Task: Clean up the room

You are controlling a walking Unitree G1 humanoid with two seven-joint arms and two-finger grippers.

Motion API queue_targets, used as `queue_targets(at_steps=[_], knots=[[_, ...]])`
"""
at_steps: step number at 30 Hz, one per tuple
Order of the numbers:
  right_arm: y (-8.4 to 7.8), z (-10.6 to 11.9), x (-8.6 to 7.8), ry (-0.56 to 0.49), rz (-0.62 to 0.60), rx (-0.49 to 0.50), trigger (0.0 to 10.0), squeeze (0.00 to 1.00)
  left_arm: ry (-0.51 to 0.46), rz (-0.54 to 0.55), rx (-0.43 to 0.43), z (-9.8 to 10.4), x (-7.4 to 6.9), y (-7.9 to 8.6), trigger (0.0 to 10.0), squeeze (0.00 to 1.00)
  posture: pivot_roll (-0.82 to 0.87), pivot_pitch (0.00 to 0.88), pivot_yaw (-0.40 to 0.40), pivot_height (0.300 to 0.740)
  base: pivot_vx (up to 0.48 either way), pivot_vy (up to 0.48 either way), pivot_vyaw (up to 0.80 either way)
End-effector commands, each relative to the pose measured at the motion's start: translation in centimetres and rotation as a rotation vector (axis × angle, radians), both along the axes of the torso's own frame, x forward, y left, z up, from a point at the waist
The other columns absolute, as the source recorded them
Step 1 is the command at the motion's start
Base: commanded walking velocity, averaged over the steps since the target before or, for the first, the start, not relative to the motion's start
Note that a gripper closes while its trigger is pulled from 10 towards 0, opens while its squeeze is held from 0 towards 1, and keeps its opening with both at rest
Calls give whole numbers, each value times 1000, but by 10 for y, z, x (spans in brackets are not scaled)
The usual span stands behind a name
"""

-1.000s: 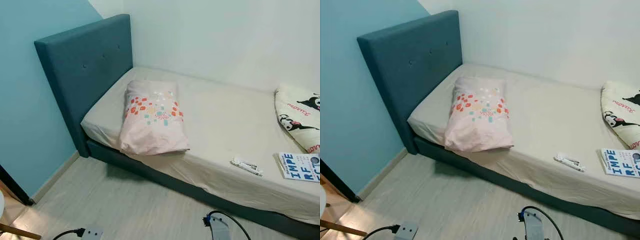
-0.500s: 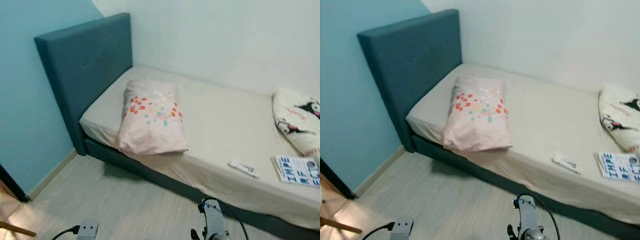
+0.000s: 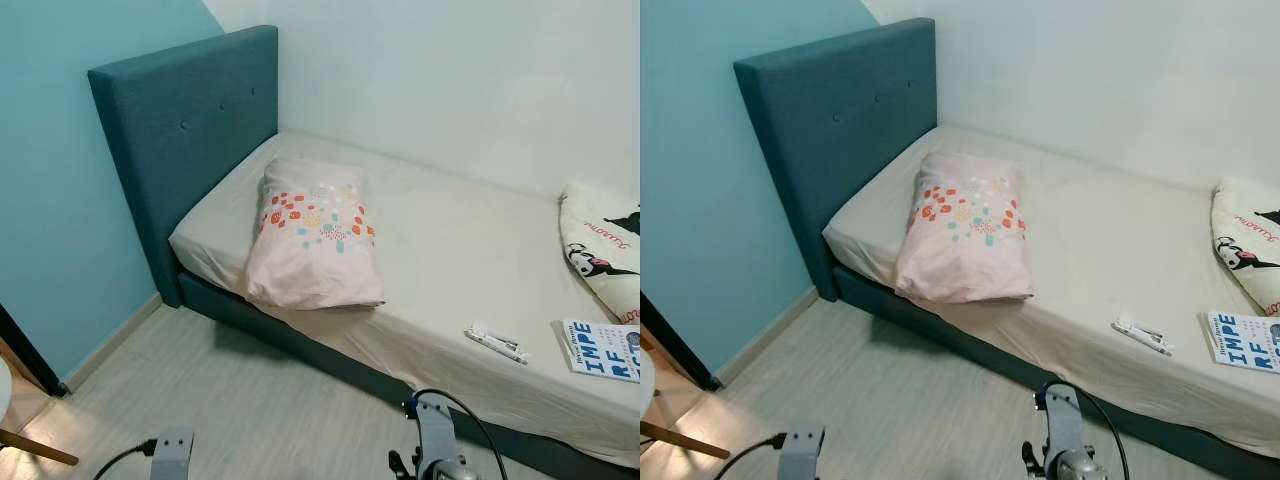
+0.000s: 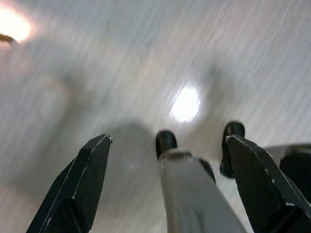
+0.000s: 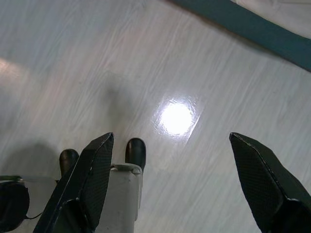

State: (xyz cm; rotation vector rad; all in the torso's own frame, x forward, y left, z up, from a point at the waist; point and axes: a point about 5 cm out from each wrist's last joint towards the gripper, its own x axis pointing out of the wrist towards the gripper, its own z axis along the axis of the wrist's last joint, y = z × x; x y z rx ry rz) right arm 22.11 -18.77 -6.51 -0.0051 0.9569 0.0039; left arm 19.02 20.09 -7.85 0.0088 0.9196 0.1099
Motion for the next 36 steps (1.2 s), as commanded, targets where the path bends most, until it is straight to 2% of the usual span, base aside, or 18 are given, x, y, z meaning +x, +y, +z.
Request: queue_targets(at_steps=[1, 5, 9, 11, 14, 20, 27, 31, 36], knots=[[-2, 2, 3, -16, -8, 6, 10000, 0, -19, 17, 3, 2, 3, 5, 10000, 0, -12, 0, -80, 740, 0, 0, 0], [1, 6, 9, -49, 65, -23, 10000, 0, -116, -32, 33, 16, 25, 4, 10000, 0, -20, 0, -88, 740, 0, 0, 0], [0, 7, 10, -59, 75, -30, 10000, 0, -129, -55, 45, 18, 28, 2, 10000, 0, -19, 0, -89, 740, 0, 0, 0], [0, 9, 12, -78, 81, -27, 10000, 0, -167, -101, 63, 23, 36, -3, 10000, 0, -17, 0, -94, 740, 0, 0, 0], [-4, 5, 5, -68, 58, -19, 10000, 0, -195, -75, 48, 26, 41, -6, 10000, 0, -21, 0, -89, 740, 0, 0, -763], [-8, 1, -1, -53, 13, -29, 10000, 0, -159, -35, 25, 19, 33, -9, 10000, 0, -31, 0, -83, 740, 0, 0, -763], [-13, -2, -7, -36, -17, -46, 10000, 0, -53, -2, 7, 3, 5, -7, 10000, 0, -39, 0, -76, 740, 0, 0, 0], [-12, -1, -6, -41, -14, -45, 10000, 0, -40, 17, 5, 1, 0, 0, 10000, 0, -36, 0, -78, 740, 0, 0, 0], [-8, 3, 1, -75, 5, -31, 10000, 0, -68, 32, -3, 4, 3, 3, 10000, 0, -33, 0, -79, 740, 128, 0, 0]])
